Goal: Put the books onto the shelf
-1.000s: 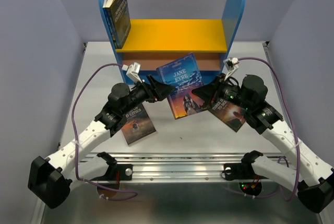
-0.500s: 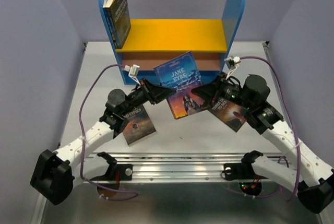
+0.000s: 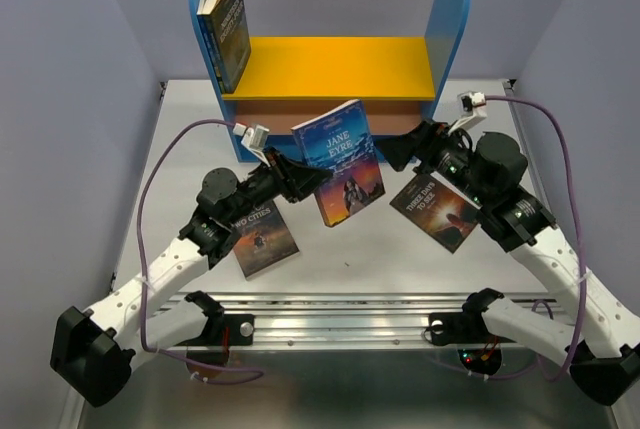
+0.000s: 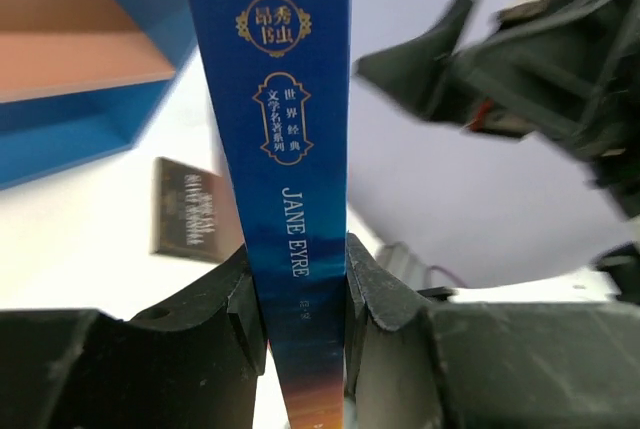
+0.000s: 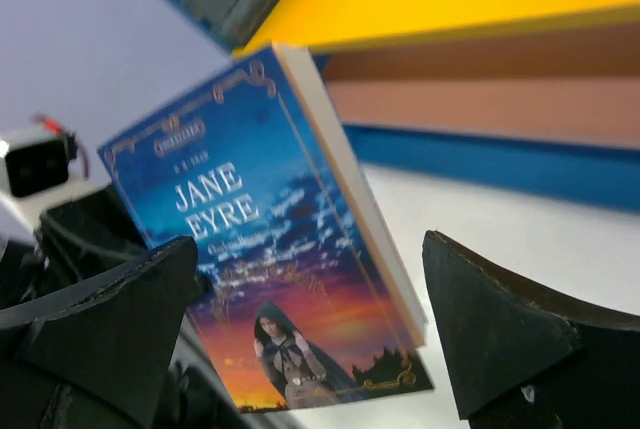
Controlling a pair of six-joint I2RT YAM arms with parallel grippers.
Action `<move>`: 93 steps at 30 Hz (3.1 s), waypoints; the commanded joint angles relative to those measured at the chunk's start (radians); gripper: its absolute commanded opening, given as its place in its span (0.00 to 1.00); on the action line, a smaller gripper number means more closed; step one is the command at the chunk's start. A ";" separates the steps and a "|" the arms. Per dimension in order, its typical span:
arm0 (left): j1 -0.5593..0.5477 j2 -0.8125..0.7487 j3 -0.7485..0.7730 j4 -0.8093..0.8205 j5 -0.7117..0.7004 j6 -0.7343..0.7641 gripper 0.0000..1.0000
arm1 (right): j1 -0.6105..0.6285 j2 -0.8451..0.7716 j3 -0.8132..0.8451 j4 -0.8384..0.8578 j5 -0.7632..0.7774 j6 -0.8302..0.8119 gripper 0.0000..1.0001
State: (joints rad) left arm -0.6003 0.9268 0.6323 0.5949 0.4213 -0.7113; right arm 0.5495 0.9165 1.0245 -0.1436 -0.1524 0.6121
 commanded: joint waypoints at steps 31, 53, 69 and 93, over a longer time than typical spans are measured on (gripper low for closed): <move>0.103 0.495 0.852 0.157 -0.648 0.917 0.00 | -0.003 0.056 0.111 -0.146 0.462 -0.175 1.00; 0.206 0.577 0.704 0.433 -0.921 1.016 0.00 | -0.003 0.104 0.124 -0.146 0.471 -0.212 1.00; 0.257 0.560 0.607 0.514 -0.917 0.935 0.00 | -0.003 0.090 0.124 -0.146 0.458 -0.219 1.00; 0.255 0.552 0.642 0.390 -0.946 0.932 0.29 | -0.003 0.076 0.112 -0.146 0.448 -0.213 1.00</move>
State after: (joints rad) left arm -0.3580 1.5589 1.2179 0.8909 -0.4747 0.2192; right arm 0.5495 1.0077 1.1007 -0.3080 0.2947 0.4107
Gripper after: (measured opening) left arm 0.383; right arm 0.998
